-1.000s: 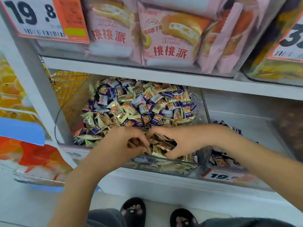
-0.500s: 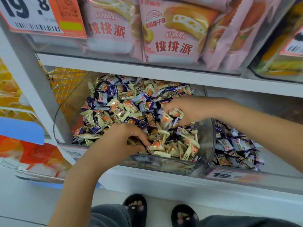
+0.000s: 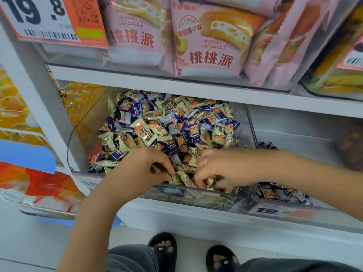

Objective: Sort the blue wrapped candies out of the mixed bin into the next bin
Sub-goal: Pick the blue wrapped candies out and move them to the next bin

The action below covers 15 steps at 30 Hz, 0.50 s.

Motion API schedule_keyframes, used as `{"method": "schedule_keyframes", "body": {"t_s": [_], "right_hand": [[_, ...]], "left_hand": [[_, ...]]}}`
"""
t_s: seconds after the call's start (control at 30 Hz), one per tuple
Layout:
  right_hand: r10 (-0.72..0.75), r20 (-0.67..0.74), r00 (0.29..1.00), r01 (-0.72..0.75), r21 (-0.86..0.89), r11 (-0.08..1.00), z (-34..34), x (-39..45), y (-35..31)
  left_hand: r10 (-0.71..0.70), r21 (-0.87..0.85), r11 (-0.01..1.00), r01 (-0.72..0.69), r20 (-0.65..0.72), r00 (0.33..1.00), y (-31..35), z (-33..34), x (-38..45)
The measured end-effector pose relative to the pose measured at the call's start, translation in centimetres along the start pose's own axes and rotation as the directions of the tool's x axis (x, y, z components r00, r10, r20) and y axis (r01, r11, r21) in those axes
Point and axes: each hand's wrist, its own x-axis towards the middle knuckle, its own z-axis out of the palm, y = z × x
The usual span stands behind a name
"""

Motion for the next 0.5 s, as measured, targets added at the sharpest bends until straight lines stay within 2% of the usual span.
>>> {"method": "schedule_keyframes", "body": {"t_s": [0.1, 0.17, 0.2, 0.23, 0.3, 0.33, 0.5], "right_hand": [[0.156, 0.148, 0.977, -0.15, -0.05, 0.987, -1.5, -0.8, 0.7], [0.194, 0.18, 0.964, -0.199, 0.012, 0.98, -2.7, -1.0, 0.5], [0.191, 0.122, 0.974, -0.203, 0.086, 0.975, -3.4, -1.0, 0.1], [0.187, -0.002, 0.982, -0.184, 0.168, 0.968, -3.7, -0.8, -0.1], [0.163, -0.29, 0.943, -0.085, 0.265, 0.961, -3.9, 0.2, -0.8], [0.132, -0.358, 0.924, -0.04, 0.255, 0.966, -3.9, 1.0, -1.2], [0.025, -0.347, 0.938, -0.033, -0.019, 0.999, -1.8, 5.5, -0.6]], "left_hand": [[-0.009, -0.003, 1.0, 0.009, -0.001, 1.0, -0.2, -0.1, -0.1], [-0.01, 0.002, 1.0, 0.01, -0.001, 1.0, -0.3, -0.1, -0.1], [-0.002, 0.008, 1.0, 0.002, -0.005, 1.0, -0.3, -0.2, -0.2], [0.012, 0.02, 1.0, -0.011, -0.016, 1.0, -0.4, -0.3, -0.2], [0.05, 0.057, 0.997, -0.047, -0.055, 0.997, -0.5, -0.7, -0.3], [0.067, 0.073, 0.995, -0.061, -0.077, 0.995, -0.5, -0.8, -0.3], [0.046, 0.131, 0.991, -0.027, -0.148, 0.988, -1.2, -1.1, -0.3]]}}
